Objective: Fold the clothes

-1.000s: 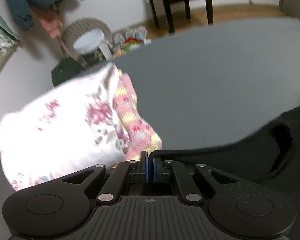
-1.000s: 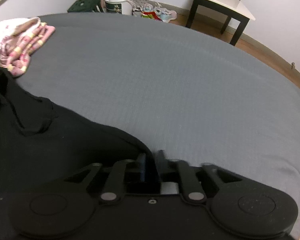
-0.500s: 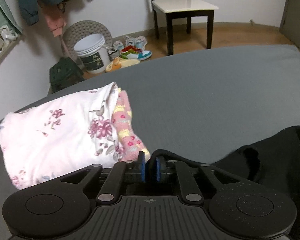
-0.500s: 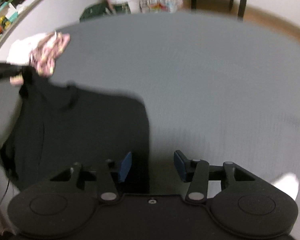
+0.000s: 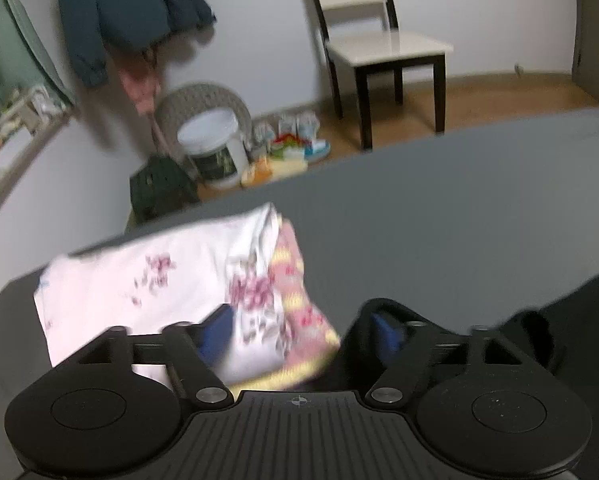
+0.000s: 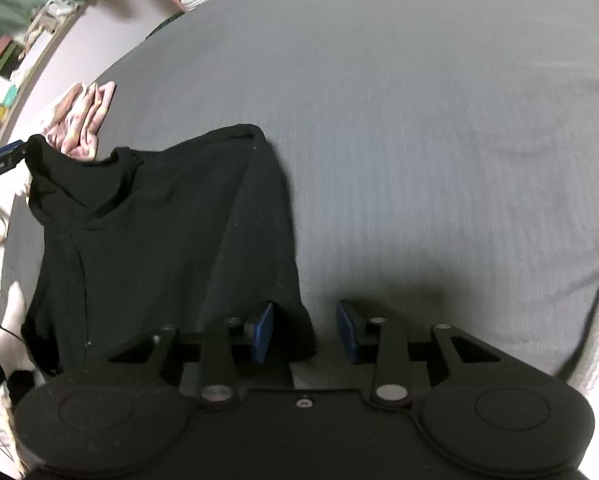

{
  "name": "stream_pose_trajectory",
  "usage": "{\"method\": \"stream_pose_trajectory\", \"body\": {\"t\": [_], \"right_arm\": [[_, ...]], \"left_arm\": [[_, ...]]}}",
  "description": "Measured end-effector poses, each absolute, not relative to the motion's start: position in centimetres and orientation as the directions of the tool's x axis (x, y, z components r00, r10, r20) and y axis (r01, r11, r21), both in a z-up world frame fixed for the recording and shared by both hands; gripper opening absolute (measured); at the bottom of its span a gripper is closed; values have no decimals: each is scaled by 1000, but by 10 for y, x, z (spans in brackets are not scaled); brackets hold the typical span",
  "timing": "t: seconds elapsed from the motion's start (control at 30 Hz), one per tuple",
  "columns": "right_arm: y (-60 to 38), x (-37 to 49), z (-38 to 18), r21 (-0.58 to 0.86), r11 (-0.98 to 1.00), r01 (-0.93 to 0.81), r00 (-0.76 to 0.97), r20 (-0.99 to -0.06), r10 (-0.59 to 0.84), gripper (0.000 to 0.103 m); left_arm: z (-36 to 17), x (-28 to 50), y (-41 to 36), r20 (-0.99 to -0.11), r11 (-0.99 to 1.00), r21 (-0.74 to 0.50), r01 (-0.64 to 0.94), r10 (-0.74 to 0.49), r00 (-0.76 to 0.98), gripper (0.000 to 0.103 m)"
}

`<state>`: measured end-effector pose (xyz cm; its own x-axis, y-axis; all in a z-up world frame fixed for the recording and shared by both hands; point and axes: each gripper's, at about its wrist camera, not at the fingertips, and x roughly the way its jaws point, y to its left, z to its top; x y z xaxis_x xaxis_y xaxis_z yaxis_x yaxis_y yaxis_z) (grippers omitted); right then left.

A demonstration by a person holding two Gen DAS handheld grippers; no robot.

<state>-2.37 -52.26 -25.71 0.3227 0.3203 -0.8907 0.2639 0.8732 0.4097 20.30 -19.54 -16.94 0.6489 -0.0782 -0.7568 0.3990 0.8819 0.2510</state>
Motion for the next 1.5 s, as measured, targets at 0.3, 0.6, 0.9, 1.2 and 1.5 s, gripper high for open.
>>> {"method": "stream_pose_trajectory", "body": {"t": [0.3,0.6,0.9,1.2,1.5], "right_arm": [[-521,-21,-238,275,940,203,299,-931,208,5],[-552,-15,-207,-77,960,268,391,-902,-181,4],[-520,30,-217,-360,925,122,387,-841,-379,3],[-522,65,-224,-334,929,160,343,-863,-370,3],[-549,36,-225,-101,964,247,315,-932,-178,33]], "left_arm": [[-186,213,-189,-796,891,300,341,38,604,86],[-191,215,-189,-802,860,337,384,48,596,91],[-193,218,-200,-764,844,390,367,75,640,94],[-203,238,-219,-780,830,434,351,151,607,94],[-186,255,-191,-861,897,250,363,35,507,100]]}}
